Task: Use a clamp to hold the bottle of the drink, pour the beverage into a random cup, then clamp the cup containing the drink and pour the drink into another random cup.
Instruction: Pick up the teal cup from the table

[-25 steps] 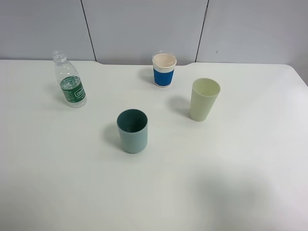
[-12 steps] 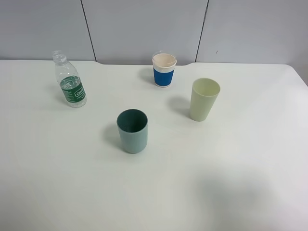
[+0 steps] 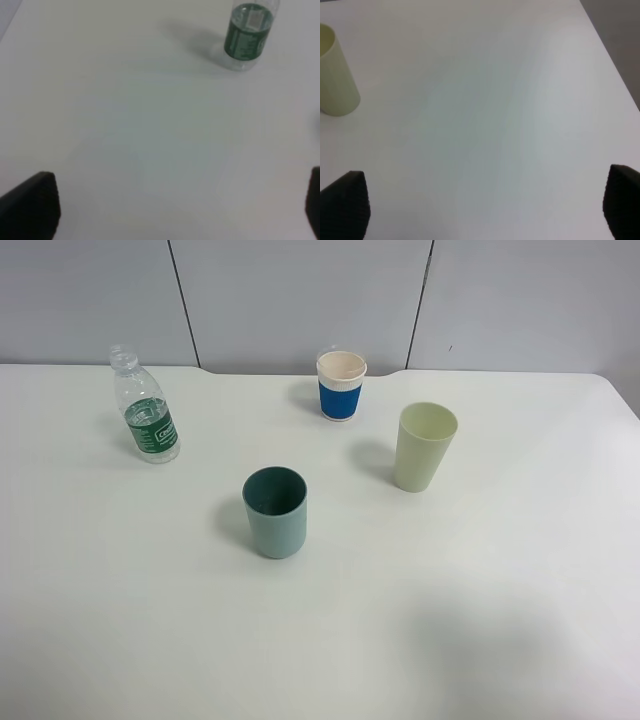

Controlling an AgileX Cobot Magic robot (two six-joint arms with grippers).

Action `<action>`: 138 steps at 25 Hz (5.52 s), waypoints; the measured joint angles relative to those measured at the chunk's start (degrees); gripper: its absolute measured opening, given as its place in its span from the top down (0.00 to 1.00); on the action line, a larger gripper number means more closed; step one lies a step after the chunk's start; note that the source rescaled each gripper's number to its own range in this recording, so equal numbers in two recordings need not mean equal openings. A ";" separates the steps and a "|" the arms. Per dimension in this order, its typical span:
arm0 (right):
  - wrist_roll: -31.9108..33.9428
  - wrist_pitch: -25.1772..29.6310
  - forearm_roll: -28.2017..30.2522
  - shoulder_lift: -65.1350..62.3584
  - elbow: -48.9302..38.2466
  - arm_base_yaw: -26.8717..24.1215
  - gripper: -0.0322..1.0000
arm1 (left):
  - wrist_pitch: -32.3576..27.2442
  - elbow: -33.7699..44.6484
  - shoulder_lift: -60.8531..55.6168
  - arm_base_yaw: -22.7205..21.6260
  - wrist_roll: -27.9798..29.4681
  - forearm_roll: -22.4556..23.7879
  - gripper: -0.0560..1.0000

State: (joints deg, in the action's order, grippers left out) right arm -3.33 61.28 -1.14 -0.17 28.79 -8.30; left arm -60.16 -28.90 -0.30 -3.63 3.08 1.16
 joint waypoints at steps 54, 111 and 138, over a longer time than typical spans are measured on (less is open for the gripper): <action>0.05 0.00 0.00 0.00 0.00 4.66 0.22 | -0.10 0.00 0.00 2.45 -0.85 0.32 0.00; -2.29 -45.56 0.57 57.77 5.11 45.09 0.22 | -0.10 0.00 0.00 2.45 -0.89 0.36 0.00; -2.35 -59.57 2.72 79.24 0.50 57.66 0.22 | -0.19 0.00 0.00 2.45 -0.89 0.36 0.00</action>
State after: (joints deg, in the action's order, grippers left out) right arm -5.68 1.71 1.58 79.07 29.29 49.36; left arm -60.35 -28.90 -0.30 -1.18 2.19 1.52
